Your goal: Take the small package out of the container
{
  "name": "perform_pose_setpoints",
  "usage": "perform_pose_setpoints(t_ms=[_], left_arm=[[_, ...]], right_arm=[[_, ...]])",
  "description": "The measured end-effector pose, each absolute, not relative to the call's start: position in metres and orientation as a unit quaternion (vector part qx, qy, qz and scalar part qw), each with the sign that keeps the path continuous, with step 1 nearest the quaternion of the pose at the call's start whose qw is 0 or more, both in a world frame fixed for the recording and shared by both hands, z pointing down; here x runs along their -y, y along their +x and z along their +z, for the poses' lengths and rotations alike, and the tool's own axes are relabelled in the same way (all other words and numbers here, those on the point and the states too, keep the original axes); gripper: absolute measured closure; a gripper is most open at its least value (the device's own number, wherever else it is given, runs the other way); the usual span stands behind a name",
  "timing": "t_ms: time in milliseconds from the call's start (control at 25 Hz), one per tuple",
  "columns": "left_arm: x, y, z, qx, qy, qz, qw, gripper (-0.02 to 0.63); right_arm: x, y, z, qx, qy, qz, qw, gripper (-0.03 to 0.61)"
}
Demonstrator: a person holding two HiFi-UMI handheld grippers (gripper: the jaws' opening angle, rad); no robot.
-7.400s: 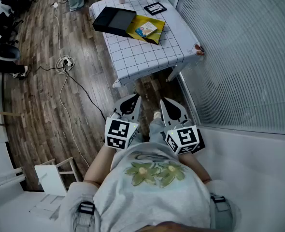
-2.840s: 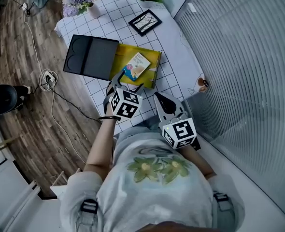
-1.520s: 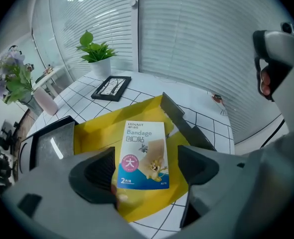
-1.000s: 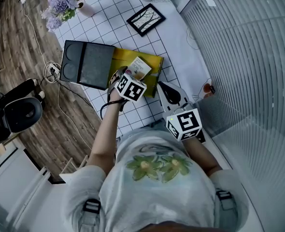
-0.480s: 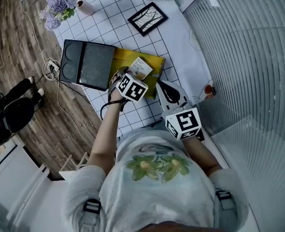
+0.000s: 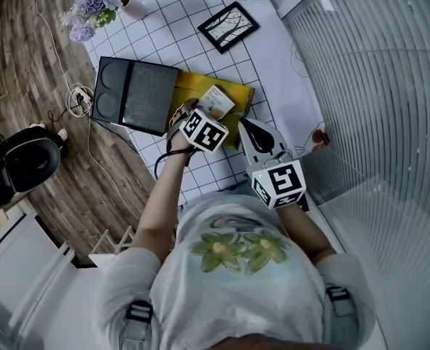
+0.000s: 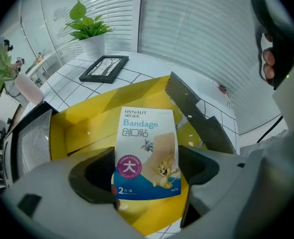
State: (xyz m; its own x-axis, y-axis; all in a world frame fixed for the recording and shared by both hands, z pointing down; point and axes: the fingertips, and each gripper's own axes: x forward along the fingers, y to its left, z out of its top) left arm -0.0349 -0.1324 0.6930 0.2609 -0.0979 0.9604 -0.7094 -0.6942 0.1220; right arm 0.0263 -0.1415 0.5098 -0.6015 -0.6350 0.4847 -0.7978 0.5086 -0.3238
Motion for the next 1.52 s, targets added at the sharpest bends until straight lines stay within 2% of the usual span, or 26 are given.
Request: perform_pose_setpoints(t_ms=[280, 1520], left_arm=[[0.134, -0.035, 0.698, 0.264, 0.749, 0.519, 0.316, 0.222], [0.133, -0.036, 0.696, 0.275, 0.757, 0.506, 0.307, 0.222]], right_arm=[[0.147, 0.02, 0.506, 0.858, 0.418, 0.26, 0.148, 0.571], [0.138, 0.032, 0.474, 0.854, 0.446, 0.232, 0.13, 0.571]])
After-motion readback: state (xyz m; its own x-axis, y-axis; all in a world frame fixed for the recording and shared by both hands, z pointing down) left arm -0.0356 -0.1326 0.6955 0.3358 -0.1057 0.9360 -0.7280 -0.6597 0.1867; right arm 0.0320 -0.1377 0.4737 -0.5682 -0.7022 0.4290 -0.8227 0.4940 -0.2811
